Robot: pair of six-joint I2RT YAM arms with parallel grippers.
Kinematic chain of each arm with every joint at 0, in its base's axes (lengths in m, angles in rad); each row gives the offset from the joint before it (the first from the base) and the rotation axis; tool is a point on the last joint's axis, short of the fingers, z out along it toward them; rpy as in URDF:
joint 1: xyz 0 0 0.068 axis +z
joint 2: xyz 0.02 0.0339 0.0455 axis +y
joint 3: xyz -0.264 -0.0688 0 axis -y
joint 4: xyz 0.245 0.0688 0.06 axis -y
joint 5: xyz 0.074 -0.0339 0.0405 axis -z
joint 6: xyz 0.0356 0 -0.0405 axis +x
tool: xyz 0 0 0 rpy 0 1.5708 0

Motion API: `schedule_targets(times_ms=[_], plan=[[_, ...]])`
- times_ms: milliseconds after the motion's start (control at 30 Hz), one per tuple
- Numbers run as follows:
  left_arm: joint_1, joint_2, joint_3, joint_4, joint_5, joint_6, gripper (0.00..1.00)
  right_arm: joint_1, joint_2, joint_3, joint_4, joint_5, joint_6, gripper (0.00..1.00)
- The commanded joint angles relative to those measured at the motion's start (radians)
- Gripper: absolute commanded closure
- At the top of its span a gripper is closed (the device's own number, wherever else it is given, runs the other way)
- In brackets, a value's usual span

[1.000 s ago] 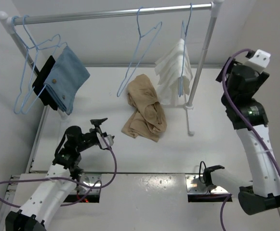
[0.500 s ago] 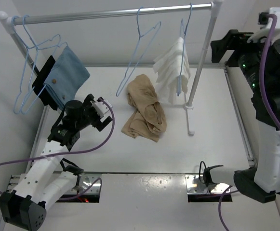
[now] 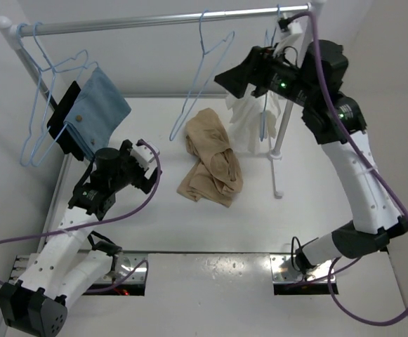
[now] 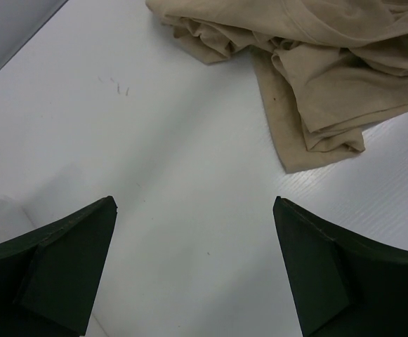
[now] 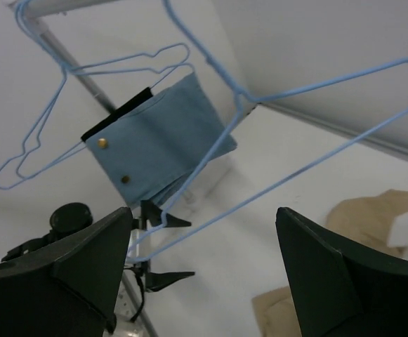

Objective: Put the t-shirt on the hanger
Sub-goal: Grab a hanger with the right arm

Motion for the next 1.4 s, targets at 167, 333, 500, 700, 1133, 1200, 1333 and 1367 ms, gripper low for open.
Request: schedule_targets(times_ms=[167,333,500,700,1133,1200,1333,1367], plan=[[-0.007,0.044,0.031,0.010,-0.056,-0.058,0.00,0.106,0.034,-0.063,0.173,0.130,0.093,0.15],[-0.007,0.063,0.040,0.010,-0.078,-0.058,0.00,0.128,0.140,0.001,0.210,0.172,0.104,0.15],[-0.007,0.064,0.040,0.010,-0.097,-0.067,0.00,0.137,0.206,0.022,0.241,0.198,0.113,0.18],[-0.007,0.064,0.040,0.019,-0.127,-0.067,0.00,0.137,0.240,-0.051,0.392,0.157,0.142,0.30],[-0.007,0.060,0.031,0.079,-0.128,-0.086,0.00,0.146,0.154,-0.178,0.509,0.074,0.142,0.94],[-0.007,0.060,0.031,0.079,-0.128,-0.086,0.00,0.146,0.154,-0.178,0.521,0.040,0.142,1.00],[-0.007,0.070,0.040,0.079,-0.128,-0.086,0.00,0.146,0.164,-0.120,0.512,-0.059,0.124,1.00],[-0.007,0.070,0.040,0.090,-0.128,-0.096,0.00,0.146,0.164,-0.091,0.512,-0.082,0.124,1.00]])
